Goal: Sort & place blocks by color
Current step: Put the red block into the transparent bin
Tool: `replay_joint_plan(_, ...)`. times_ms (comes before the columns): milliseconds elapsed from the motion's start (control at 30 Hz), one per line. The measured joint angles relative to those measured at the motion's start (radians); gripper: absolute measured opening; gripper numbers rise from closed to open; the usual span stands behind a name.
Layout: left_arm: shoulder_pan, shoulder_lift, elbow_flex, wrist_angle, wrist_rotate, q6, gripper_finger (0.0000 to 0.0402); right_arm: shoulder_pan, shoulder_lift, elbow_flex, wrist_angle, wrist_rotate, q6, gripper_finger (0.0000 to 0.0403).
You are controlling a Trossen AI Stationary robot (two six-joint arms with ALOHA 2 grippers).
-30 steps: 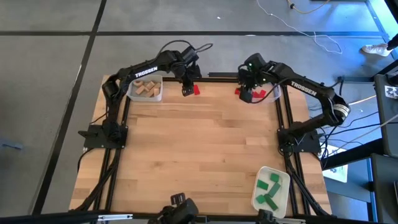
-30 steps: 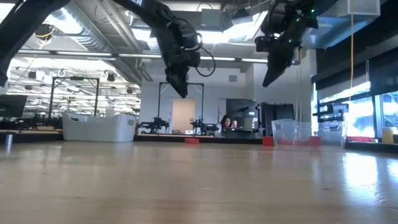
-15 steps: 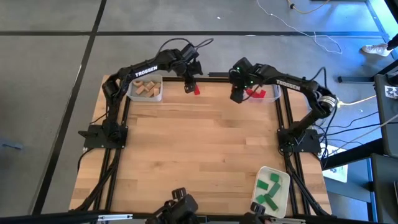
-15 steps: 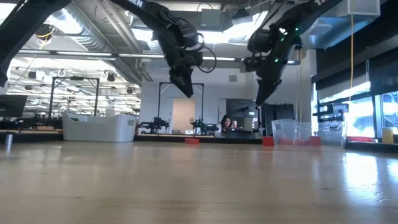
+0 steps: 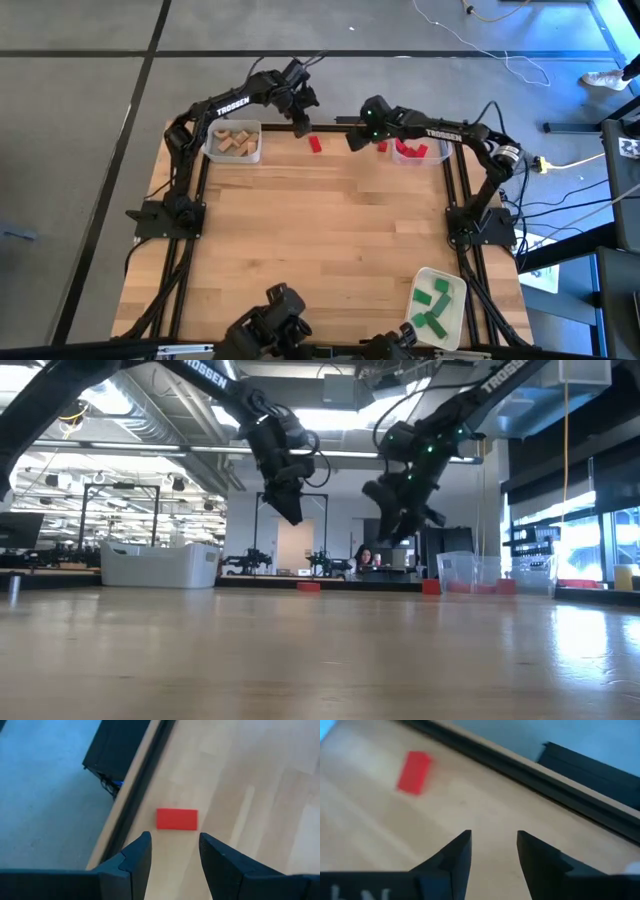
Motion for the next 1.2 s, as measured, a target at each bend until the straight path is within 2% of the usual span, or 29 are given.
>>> replay_joint_plan(167,0.015,0.0,0.0,0.014,0.009,0.049,0.0155,0.016,0.051,0.0,0.004,0.13,0.115,0.0158)
replay_joint_plan(333,0.024,0.0,0.0,0.026,0.017,0.054,0.0155,0.024,0.097,0.0,-0.012,0.189,0.215,0.0158)
replay_joint_plan(733,0.023,0.0,0.0,0.024,0.017,0.128,0.0155,0.024,0.117,0.0,-0.053,0.194,0.278,0.0158)
replay_joint_plan(1000,0.023,0.0,0.0,0.024,0.018,0.13,0.0155,0.024,0.114,0.0,-0.263,0.235,0.362,0.0158)
replay_joint_plan(1200,0.023,0.0,0.0,0.024,0.019,0.131,0.0155,0.024,0.114,0.0,-0.222,0.247,0.353,0.0158)
